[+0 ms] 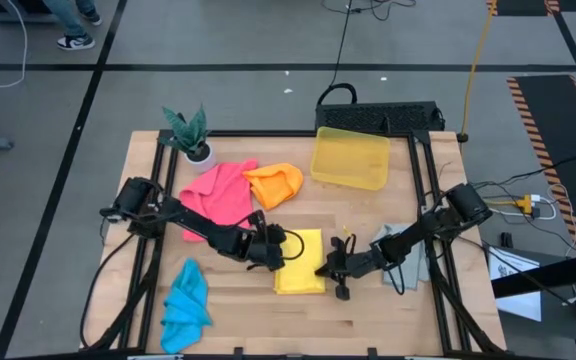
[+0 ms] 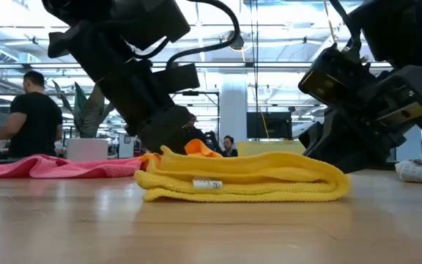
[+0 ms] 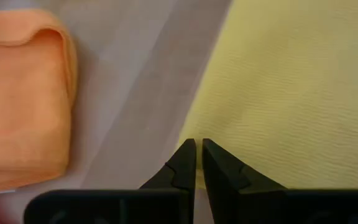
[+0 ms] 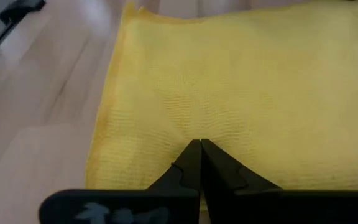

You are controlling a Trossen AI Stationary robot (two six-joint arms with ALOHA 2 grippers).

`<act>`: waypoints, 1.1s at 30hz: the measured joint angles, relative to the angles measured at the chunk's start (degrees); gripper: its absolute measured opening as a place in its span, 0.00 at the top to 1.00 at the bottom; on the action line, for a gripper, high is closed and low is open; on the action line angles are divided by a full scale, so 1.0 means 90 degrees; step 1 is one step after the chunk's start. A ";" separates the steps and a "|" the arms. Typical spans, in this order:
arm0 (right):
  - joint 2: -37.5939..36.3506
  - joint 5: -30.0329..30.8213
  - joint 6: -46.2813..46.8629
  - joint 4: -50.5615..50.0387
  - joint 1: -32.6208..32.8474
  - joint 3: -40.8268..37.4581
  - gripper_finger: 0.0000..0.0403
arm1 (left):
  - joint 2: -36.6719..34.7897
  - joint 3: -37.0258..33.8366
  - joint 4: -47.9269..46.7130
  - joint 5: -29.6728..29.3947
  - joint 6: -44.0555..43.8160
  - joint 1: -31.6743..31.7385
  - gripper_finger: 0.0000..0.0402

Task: Fold microfiber towels
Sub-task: Fold the yellow kitchen towel

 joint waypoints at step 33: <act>-0.0094 -0.0154 -0.0948 0.0216 0.0394 0.0265 1.00 | 0.0135 -0.0005 0.0692 0.0868 0.0896 -0.0338 0.92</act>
